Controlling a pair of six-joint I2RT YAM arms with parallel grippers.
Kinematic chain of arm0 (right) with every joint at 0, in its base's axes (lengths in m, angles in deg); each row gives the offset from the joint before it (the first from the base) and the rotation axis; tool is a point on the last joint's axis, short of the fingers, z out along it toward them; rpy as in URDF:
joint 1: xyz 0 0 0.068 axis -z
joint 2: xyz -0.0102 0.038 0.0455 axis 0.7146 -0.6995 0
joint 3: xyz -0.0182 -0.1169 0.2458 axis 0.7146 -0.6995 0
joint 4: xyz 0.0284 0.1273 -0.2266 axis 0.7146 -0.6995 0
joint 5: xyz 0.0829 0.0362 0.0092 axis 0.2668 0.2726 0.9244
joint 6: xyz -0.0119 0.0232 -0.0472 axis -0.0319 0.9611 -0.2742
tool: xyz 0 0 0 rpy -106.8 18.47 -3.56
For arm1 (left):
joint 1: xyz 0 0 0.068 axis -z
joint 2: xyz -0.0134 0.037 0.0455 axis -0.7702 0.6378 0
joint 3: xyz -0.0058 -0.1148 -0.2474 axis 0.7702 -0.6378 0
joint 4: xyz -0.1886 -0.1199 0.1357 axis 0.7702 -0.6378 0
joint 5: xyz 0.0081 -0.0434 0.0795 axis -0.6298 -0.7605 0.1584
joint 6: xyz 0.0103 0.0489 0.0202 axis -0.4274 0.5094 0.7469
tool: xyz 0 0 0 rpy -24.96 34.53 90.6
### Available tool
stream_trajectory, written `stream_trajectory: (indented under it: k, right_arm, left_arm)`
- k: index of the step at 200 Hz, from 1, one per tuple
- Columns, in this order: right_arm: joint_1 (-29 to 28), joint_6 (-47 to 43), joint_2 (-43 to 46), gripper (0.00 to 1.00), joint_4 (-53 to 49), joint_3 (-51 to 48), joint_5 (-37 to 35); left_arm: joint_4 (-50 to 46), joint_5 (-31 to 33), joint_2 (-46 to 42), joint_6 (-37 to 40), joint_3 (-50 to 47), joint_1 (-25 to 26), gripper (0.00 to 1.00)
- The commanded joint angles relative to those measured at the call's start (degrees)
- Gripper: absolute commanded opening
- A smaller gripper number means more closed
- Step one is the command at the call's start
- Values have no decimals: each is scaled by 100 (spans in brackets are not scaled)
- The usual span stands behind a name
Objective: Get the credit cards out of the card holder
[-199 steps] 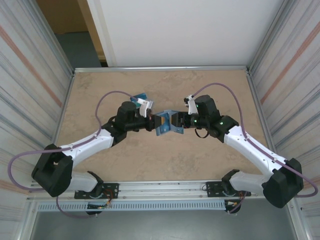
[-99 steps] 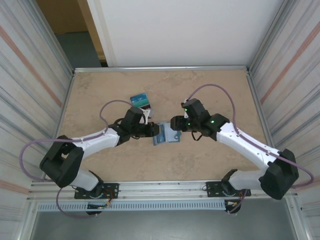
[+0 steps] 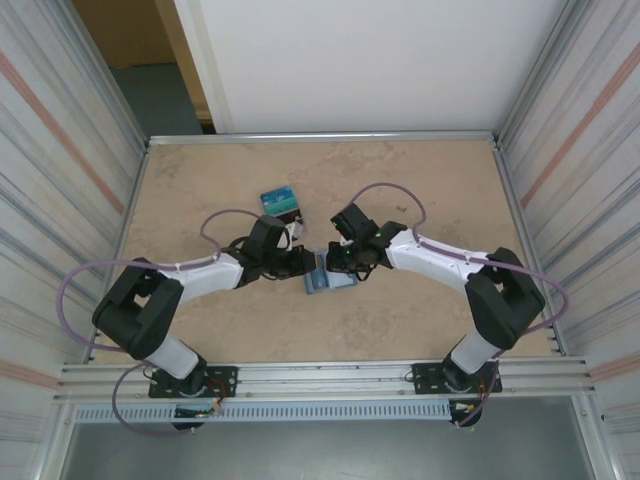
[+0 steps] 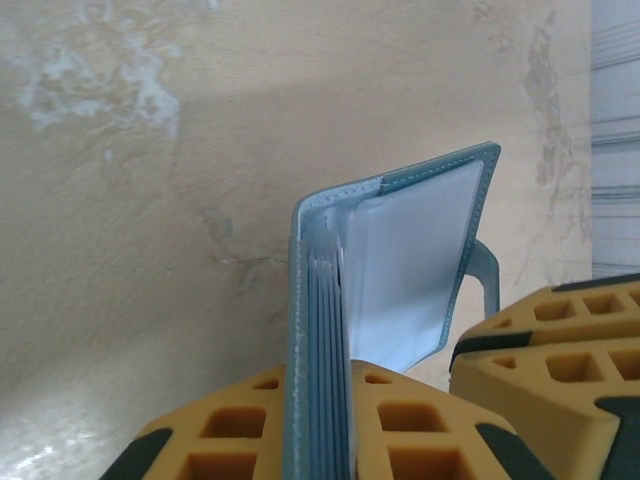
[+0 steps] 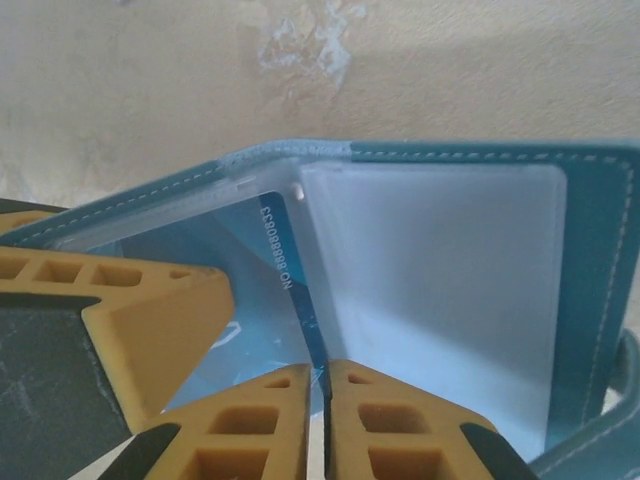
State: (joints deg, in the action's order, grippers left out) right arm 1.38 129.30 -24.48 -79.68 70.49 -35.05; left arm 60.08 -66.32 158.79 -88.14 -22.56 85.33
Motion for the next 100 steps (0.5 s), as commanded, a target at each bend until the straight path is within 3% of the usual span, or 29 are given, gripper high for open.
stream_trajectory:
  k: [1,100]
  right_arm:
    - [-43,125,-253,10,-61,249,224]
    - [297,-59,-390,8,-614,113,-131]
  left_arm:
    - [200,-248,48,-65,42,-49,0]
    - [-85,-572,472,412,385,-287,0]
